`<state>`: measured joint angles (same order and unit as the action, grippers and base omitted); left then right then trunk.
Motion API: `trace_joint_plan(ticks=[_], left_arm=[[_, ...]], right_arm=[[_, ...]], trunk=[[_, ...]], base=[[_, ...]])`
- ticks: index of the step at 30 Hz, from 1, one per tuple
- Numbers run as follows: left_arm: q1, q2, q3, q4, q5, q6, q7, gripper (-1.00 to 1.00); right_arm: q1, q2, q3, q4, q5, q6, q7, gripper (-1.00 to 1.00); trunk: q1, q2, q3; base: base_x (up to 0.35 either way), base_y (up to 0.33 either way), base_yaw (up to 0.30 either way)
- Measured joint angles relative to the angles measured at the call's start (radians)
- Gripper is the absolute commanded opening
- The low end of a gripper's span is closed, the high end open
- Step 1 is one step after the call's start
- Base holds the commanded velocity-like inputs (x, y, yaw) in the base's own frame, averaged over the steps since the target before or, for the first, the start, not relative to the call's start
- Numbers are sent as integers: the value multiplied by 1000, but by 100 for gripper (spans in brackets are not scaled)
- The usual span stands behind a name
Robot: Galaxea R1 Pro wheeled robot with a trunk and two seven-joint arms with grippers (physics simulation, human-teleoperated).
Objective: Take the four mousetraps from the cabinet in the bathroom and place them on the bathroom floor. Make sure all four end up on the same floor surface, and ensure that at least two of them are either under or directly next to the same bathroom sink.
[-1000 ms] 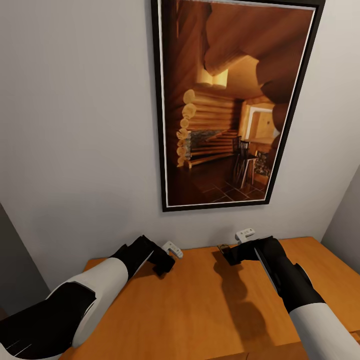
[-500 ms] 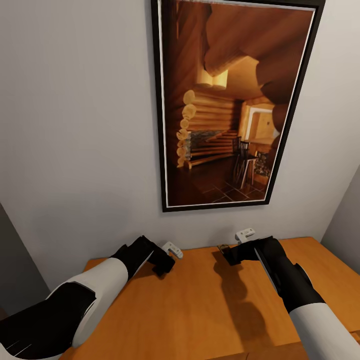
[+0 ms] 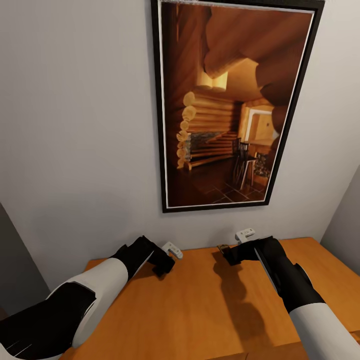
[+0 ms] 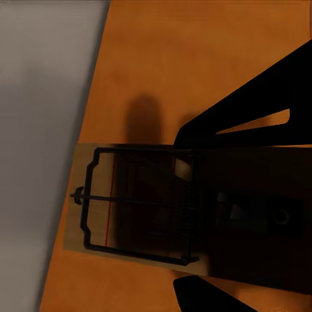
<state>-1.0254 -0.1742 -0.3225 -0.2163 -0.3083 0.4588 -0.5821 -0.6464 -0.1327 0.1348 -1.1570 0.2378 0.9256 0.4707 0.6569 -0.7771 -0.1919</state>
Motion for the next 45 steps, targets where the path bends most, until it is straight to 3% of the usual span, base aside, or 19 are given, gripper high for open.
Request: trace_joint_plan(ticks=[32,45], left_arm=[[0,0,0,-1,0,-2,5,-100],[0,0,-1,-1,0,-2,5,-100]], right_arm=[[0,0,0,2,-1,0,1,-100],[0,0,1,2,-1,0,1,-100]], trunk=[[-123,225,101],[-172,316,142]], base=[[-4,0,0],[-290,0,0]])
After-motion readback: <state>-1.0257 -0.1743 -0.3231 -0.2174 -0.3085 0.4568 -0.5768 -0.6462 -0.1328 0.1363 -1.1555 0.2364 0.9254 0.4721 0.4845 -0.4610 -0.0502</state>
